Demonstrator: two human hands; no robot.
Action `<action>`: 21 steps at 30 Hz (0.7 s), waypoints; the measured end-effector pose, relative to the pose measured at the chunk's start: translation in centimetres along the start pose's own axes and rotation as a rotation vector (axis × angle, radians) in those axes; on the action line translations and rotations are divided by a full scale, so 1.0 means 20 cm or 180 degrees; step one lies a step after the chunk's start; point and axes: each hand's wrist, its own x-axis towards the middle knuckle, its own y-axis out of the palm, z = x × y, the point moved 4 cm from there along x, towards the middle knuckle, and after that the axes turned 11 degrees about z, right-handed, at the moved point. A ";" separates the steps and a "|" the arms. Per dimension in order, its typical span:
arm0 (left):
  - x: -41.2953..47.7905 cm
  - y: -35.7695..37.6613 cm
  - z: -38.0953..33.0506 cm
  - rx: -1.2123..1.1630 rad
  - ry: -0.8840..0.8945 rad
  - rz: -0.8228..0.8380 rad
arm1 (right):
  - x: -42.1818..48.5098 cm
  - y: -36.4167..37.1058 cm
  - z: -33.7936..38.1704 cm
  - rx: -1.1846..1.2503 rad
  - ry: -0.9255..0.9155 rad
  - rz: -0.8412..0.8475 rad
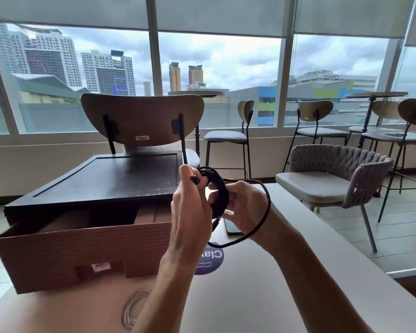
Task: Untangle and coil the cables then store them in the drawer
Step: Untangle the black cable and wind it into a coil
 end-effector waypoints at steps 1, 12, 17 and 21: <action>0.00 -0.01 0.00 -0.0002 -0.0004 0.0023 | -0.01 0.01 0.00 -0.0027 -0.0049 0.0167; 0.05 -0.04 0.01 -0.0536 -0.0558 0.0289 | -0.07 -0.04 0.01 -0.0328 -0.0014 0.0031; 0.11 -0.37 0.14 0.0055 -0.0294 -0.0501 | -0.11 -0.19 0.02 -0.0797 0.0230 -0.0425; 0.10 -0.62 0.27 0.0350 -0.0216 -0.0927 | -0.15 -0.27 0.07 -0.0447 0.0098 -0.0633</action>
